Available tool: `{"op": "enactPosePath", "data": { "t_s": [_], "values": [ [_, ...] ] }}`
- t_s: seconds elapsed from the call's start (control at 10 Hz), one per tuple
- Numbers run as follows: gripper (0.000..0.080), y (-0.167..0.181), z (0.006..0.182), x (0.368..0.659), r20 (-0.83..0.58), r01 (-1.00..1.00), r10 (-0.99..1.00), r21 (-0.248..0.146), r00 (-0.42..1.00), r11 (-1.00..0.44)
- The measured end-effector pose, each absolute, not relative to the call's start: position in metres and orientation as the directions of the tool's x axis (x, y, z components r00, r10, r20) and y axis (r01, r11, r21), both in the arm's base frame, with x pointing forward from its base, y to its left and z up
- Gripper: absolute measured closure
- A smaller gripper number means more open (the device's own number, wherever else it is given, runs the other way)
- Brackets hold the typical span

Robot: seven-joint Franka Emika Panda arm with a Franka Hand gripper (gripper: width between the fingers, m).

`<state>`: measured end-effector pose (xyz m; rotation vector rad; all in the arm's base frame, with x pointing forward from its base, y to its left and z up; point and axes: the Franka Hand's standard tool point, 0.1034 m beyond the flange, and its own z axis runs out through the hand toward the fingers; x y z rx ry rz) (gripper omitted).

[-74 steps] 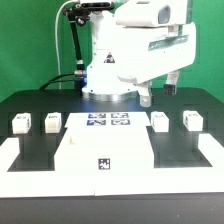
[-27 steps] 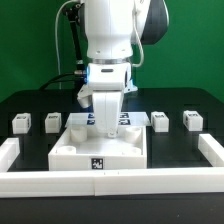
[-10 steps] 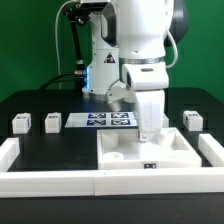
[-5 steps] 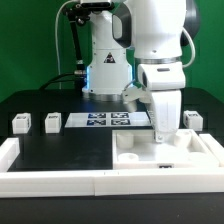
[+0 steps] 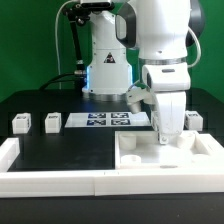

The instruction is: Assemble square table

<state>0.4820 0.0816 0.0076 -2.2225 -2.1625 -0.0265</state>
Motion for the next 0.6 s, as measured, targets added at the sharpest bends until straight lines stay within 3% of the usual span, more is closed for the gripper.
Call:
{"op": "enactPosePath", "data": {
  "t_s": [0.1, 0.2, 0.3, 0.4, 0.5, 0.6],
  "values": [
    [0.0736, 0.0815, 0.0075, 0.4819, 0.041, 0.999, 0.999, -0.017, 0.028, -0.027],
    [0.0541, 0.0814, 0.0074, 0.4819, 0.041, 0.999, 0.999, -0.017, 0.028, -0.027],
    [0.0541, 0.0814, 0.0074, 0.4819, 0.041, 0.999, 0.999, -0.017, 0.028, -0.028],
    [0.0356, 0.0813, 0.0073, 0.4819, 0.041, 0.999, 0.999, -0.018, 0.029, -0.028],
    [0.0356, 0.0812, 0.0073, 0.4819, 0.041, 0.999, 0.999, -0.018, 0.029, -0.028],
    [0.0203, 0.0811, 0.0073, 0.4819, 0.041, 0.999, 0.999, -0.018, 0.029, -0.028]
  ]
}}
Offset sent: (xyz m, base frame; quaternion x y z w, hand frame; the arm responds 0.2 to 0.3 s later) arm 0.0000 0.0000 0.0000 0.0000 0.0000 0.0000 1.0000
